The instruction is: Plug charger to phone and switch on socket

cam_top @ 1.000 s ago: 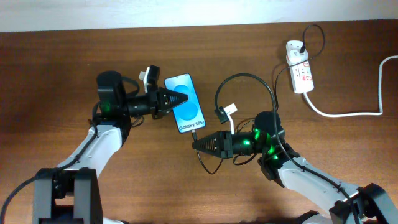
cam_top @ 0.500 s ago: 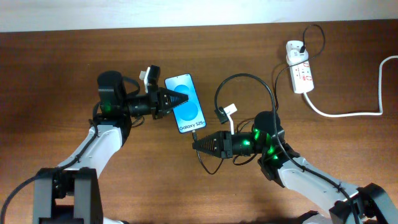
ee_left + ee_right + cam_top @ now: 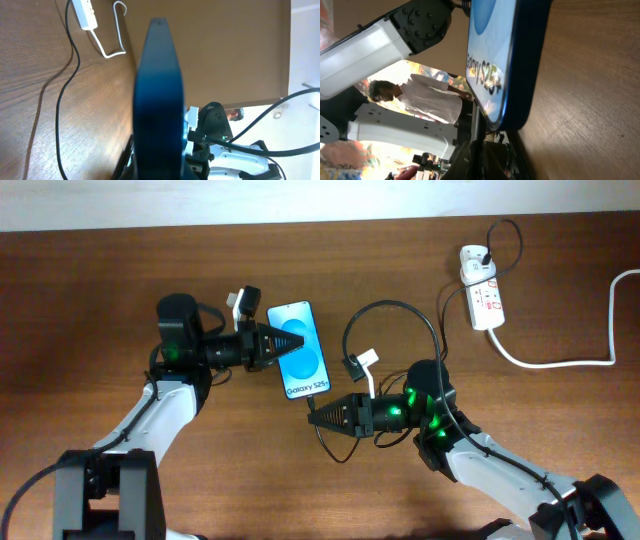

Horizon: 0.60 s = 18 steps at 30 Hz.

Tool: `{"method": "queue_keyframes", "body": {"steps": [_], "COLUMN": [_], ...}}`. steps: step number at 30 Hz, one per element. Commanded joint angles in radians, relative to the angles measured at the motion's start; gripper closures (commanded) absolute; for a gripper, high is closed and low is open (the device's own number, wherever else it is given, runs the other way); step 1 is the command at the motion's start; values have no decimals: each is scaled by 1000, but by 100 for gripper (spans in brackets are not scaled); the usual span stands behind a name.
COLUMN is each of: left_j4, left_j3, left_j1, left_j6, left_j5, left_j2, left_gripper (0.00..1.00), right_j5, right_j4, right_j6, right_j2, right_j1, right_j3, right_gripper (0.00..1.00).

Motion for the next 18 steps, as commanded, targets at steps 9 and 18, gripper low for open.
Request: {"method": "queue_keyframes", "body": {"steps": [9,18], "left_j4": [2,1], "left_j3": [9,5], "left_j1": [-66,-68], "left_j6": [47,47], "left_j5": [92,122], "left_j2": [-2,-2], "left_gripper": [100,100], "right_j5": [98,104], "right_j4": [55,57], "right_j6": [-14,-14], "right_j2": [7,7], "right_j1": [-1,-2], "right_j3": [1,31], "right_gripper": [96,96]}}
